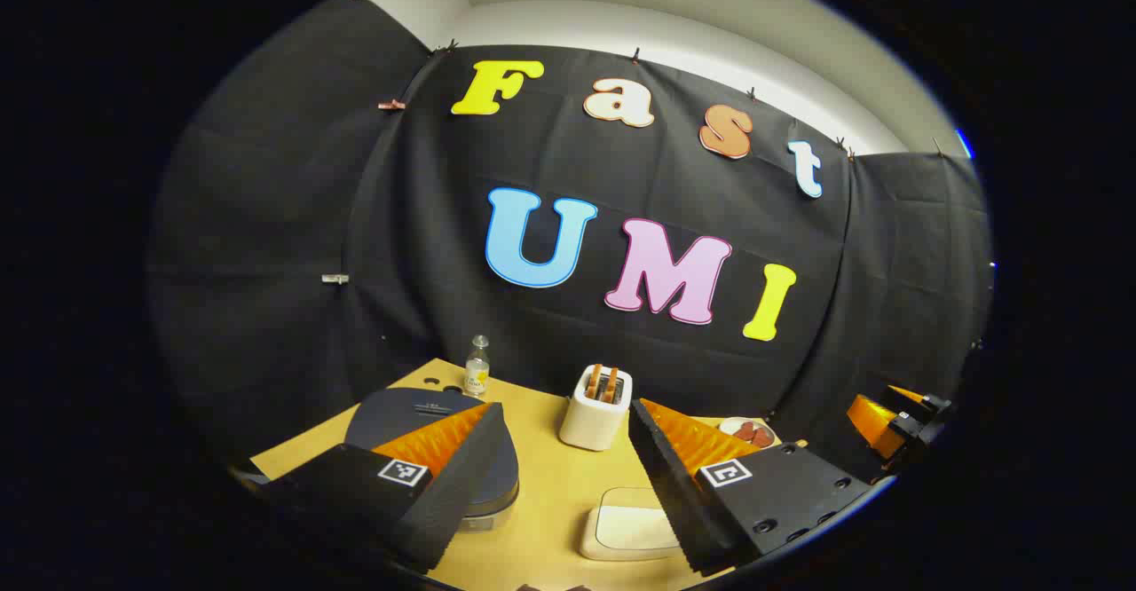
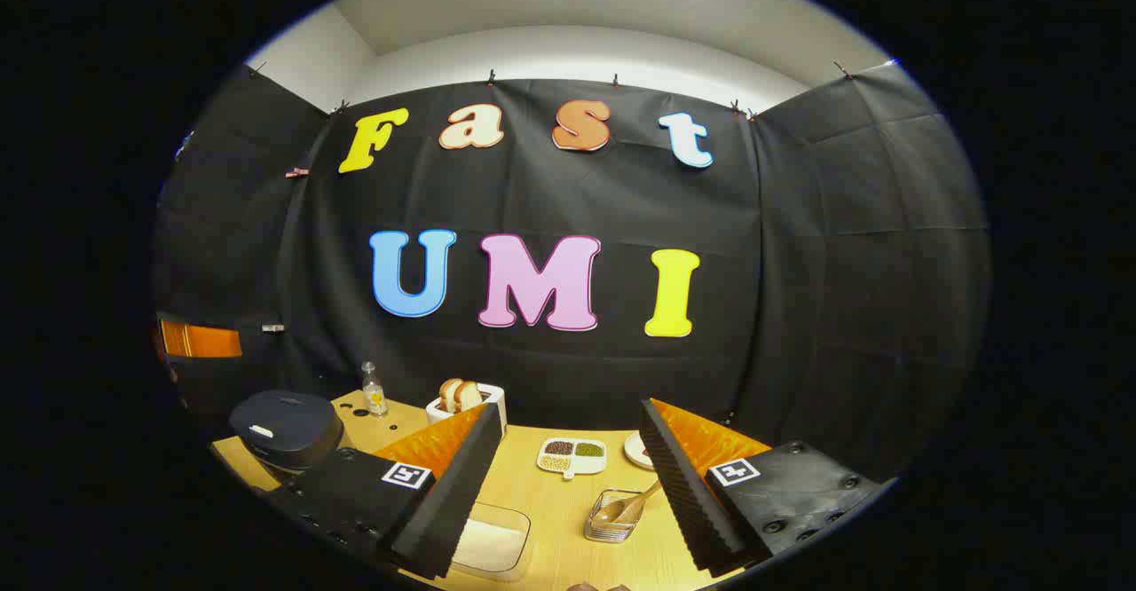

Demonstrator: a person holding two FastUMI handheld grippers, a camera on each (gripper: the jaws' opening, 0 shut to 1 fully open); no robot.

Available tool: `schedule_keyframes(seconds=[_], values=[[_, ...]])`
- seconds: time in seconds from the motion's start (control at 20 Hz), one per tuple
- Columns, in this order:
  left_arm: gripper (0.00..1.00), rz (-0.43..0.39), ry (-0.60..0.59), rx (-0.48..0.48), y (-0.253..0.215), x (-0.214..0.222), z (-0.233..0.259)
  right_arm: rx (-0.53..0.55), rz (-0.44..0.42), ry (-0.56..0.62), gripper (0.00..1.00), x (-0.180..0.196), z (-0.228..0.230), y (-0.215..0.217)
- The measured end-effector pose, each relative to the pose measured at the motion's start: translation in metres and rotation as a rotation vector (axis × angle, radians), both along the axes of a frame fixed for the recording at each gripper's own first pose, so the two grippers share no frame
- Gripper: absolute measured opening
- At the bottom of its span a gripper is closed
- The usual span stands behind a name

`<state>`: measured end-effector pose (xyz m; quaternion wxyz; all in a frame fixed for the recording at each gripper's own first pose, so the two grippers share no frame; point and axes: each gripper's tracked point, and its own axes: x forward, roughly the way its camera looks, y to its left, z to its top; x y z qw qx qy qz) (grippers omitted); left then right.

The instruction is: Close the left gripper, press the button to open the rice cooker; take a wooden spoon from the chopstick holder with the right hand, scoop a spoonful of rice and pour it into the rice cooker, then put the wooden spoon back into the chopstick holder.

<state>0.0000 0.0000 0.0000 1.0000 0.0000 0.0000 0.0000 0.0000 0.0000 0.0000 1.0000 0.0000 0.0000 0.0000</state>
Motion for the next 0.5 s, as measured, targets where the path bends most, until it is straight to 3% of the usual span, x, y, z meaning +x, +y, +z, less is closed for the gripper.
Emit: schedule_keyframes(seconds=[0.2,0.5], values=[[0.95,0.005,-0.012,0.067,-0.012,-0.005,0.006,-0.010,0.030,0.036,0.98,0.011,-0.011,-0.001],[0.96,-0.022,0.033,0.030,-0.017,-0.001,-0.008,0.023,-0.016,0.043,0.98,0.007,-0.007,0.013]])
